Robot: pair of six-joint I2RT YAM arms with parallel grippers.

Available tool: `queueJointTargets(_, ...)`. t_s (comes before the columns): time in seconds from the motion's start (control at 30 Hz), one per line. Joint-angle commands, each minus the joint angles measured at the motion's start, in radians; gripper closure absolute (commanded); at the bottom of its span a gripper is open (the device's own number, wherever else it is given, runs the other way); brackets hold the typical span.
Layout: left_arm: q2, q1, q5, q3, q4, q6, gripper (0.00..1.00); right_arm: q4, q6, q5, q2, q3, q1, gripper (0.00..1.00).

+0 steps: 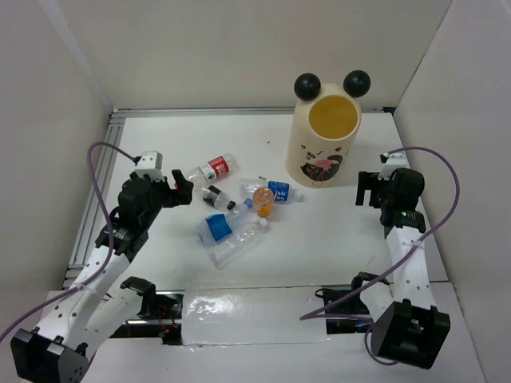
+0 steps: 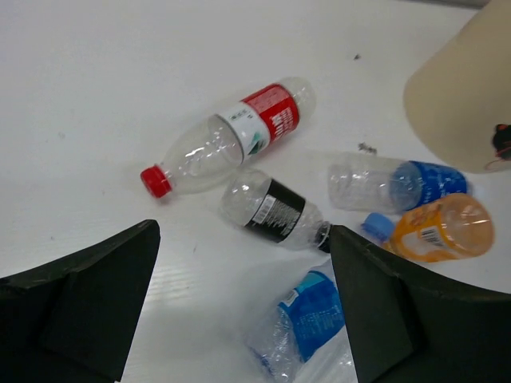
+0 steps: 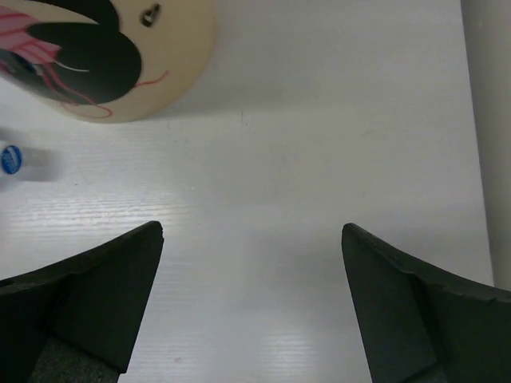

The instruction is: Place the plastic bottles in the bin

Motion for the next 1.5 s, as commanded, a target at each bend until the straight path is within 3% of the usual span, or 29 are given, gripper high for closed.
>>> queueJointTargets(0.0,-0.032,0.014,0.079,0.06,-0.021,-0.044,0.0,-0.052,-0.112,-0.137,-0.061,0.048,0.001,0.0)
queueJointTargets(0.07,-0.032,0.014,0.093,0.069,-0.055,-0.044,0.0,-0.069,-0.21,-0.242,-0.075,0.062,0.001,0.0)
queueJointTargets(0.1,-0.032,0.023,0.103,0.069,-0.055,-0.044,0.0,-0.085,-0.247,-0.405,-0.075,0.053,0.001,0.07)
queueJointTargets(0.2,-0.032,0.045,0.147,0.069,-0.079,-0.07,0.0,-0.126,-0.329,-0.643,-0.066,0.064,0.001,0.42)
queueJointTargets(0.23,-0.032,0.045,0.167,0.06,-0.079,-0.07,0.0,-0.126,-0.317,-0.76,-0.057,0.064,0.027,0.46)
queueJointTargets(0.3,-0.032,0.055,0.22,0.051,-0.079,-0.082,0.0,-0.079,-0.278,-0.836,-0.034,0.054,0.075,0.51)
queueJointTargets(0.37,-0.032,0.055,0.248,0.04,-0.067,-0.098,0.0,-0.027,-0.217,-0.787,-0.024,0.044,0.231,0.46)
queueJointTargets(0.43,-0.032,0.055,0.258,0.028,-0.067,-0.117,0.0,0.068,-0.148,-0.694,-0.014,0.004,0.422,0.32)
queueJointTargets(0.47,-0.041,0.055,0.258,0.019,-0.067,-0.118,0.0,0.101,-0.139,-0.626,-0.002,-0.008,0.476,0.21)
queueJointTargets(0.6,-0.074,0.046,0.258,-0.015,-0.067,-0.127,0.0,0.278,-0.106,-0.482,0.063,-0.042,0.664,0.01)
queueJointTargets(0.77,-0.097,0.037,0.267,-0.026,-0.078,-0.145,0.0,0.461,-0.131,-0.341,0.248,-0.042,0.747,0.0)
queueJointTargets(1.03,-0.077,0.019,0.258,-0.026,-0.078,-0.136,0.0,0.57,-0.165,-0.253,0.472,0.033,0.791,0.0)
queueJointTargets(1.47,-0.058,-0.057,0.198,-0.037,-0.058,-0.128,0.0,0.621,-0.155,-0.291,0.627,0.166,0.833,0.0)
